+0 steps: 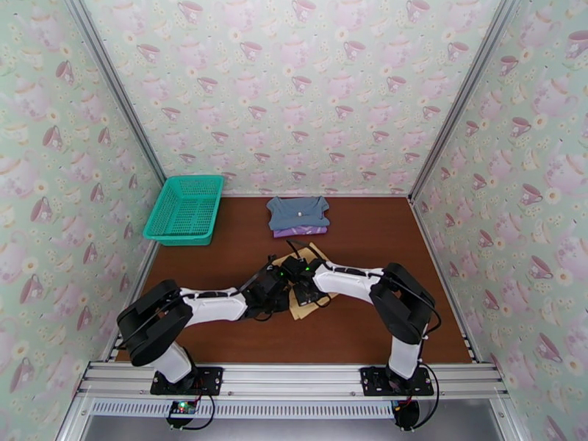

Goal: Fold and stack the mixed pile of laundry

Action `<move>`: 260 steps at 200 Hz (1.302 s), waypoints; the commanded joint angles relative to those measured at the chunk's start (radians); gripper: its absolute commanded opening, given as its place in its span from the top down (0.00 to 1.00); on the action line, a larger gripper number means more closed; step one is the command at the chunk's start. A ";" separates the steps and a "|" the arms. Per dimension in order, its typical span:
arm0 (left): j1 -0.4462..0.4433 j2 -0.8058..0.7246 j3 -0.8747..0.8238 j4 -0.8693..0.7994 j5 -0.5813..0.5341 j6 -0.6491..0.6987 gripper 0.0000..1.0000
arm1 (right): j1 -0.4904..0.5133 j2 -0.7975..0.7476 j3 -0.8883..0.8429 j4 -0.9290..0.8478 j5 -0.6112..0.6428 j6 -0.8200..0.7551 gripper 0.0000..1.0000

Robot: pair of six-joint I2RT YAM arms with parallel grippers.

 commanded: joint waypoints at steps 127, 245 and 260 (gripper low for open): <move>-0.011 -0.031 -0.059 0.079 0.028 -0.005 1.00 | 0.055 -0.064 -0.001 0.215 -0.336 0.042 1.00; -0.019 -0.312 0.085 -0.476 -0.107 0.109 0.77 | -0.370 -0.350 0.081 -0.113 -0.407 -0.314 0.51; -0.024 -0.252 0.057 -0.356 -0.080 0.078 0.68 | -0.466 -0.306 0.070 -0.085 -0.459 -0.379 0.47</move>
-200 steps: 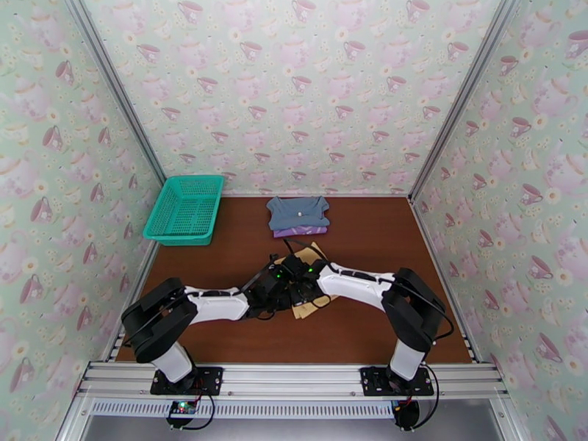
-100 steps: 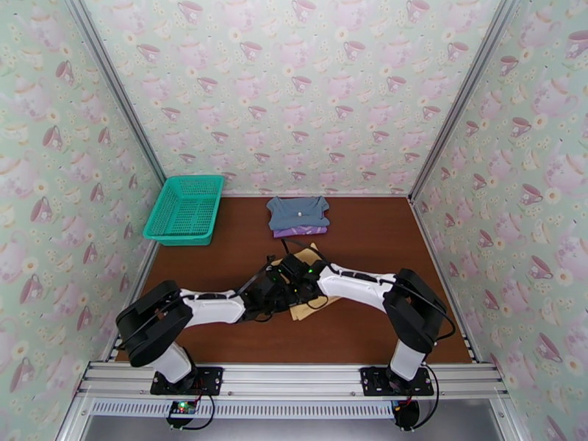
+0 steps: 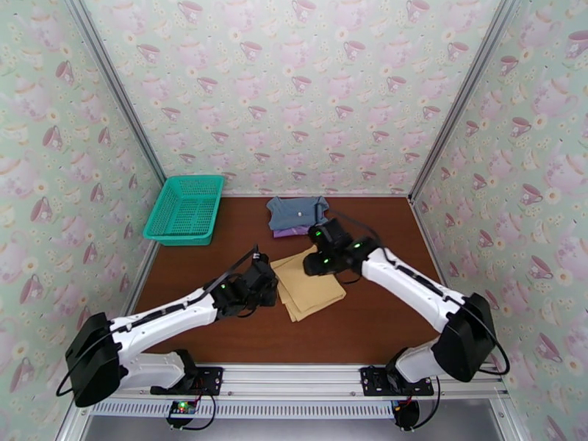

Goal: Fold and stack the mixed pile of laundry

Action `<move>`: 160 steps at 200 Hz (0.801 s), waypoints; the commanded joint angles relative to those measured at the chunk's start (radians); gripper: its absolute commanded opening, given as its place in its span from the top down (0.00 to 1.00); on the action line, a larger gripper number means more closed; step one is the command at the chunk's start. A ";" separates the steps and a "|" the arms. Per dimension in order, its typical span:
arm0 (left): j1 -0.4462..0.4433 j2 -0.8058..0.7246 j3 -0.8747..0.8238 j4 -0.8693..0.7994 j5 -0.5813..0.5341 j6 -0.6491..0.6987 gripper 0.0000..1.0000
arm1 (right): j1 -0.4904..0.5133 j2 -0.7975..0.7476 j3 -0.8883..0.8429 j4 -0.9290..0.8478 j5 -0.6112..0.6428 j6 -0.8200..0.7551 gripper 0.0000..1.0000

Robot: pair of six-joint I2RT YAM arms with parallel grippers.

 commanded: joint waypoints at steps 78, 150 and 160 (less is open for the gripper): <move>0.066 0.430 0.004 0.496 0.179 -0.044 0.59 | -0.196 0.217 -0.293 0.345 -0.259 0.024 0.60; 0.250 0.678 0.320 0.411 0.342 0.238 0.64 | 0.057 -0.116 -0.704 0.709 -0.078 0.600 0.66; 0.266 0.699 0.376 0.369 0.338 0.285 0.64 | 0.107 -0.169 -0.727 0.719 -0.007 0.666 0.64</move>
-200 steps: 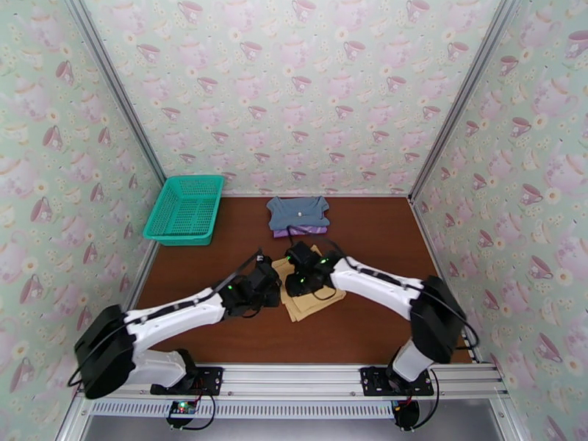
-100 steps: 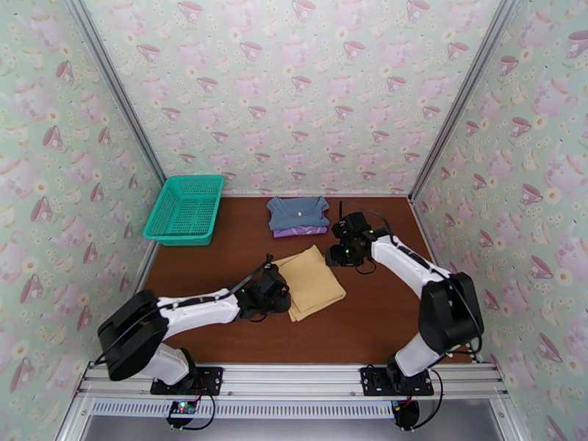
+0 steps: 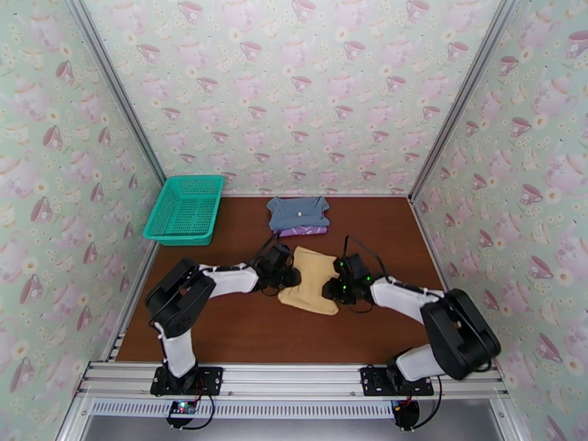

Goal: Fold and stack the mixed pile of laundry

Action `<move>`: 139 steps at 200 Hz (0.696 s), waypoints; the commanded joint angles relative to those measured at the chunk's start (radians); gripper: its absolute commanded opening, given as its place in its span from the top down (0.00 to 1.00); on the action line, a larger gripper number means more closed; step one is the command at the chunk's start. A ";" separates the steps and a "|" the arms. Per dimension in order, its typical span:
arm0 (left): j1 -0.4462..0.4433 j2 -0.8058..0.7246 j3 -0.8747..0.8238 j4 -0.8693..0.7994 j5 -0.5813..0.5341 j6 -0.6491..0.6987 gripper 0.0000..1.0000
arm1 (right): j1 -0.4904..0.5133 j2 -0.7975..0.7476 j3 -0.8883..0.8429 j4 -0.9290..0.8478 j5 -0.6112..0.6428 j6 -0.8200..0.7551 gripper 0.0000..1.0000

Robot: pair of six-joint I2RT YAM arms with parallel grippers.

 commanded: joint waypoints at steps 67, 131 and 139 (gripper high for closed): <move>0.078 -0.138 0.265 -0.374 -0.224 0.337 0.37 | -0.001 -0.361 0.194 -0.321 0.336 -0.133 0.16; -0.075 -0.388 -0.054 -0.349 -0.127 -0.053 0.26 | -0.268 0.146 0.610 -0.621 0.058 -0.714 0.09; -0.102 -0.397 -0.116 -0.291 -0.117 -0.109 0.26 | -0.269 0.217 0.652 -0.648 0.056 -0.765 0.09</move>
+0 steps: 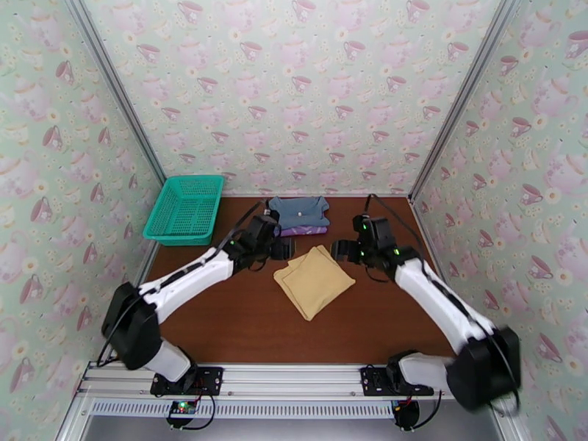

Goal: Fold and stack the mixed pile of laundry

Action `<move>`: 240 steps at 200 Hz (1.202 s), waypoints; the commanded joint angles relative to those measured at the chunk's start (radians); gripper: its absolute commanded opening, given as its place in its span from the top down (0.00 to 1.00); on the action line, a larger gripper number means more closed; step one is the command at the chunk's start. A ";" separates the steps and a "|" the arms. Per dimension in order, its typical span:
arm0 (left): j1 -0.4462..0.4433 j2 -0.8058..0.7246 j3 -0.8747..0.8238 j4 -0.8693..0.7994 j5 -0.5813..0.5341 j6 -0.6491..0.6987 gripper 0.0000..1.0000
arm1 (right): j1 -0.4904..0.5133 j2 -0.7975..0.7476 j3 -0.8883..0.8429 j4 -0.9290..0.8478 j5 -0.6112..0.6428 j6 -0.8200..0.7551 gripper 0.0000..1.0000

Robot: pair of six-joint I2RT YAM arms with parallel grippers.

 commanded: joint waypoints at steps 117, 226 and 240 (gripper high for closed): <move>-0.131 0.303 -0.277 0.518 0.086 -0.530 0.24 | -0.002 0.506 0.150 -0.209 -0.233 -0.339 0.31; -0.134 0.378 -0.232 0.429 0.035 -0.512 1.00 | 0.012 0.512 0.131 -0.188 -0.309 -0.249 1.00; -0.134 0.326 -0.227 0.371 0.000 -0.483 1.00 | 0.012 0.470 0.134 -0.192 -0.294 -0.228 1.00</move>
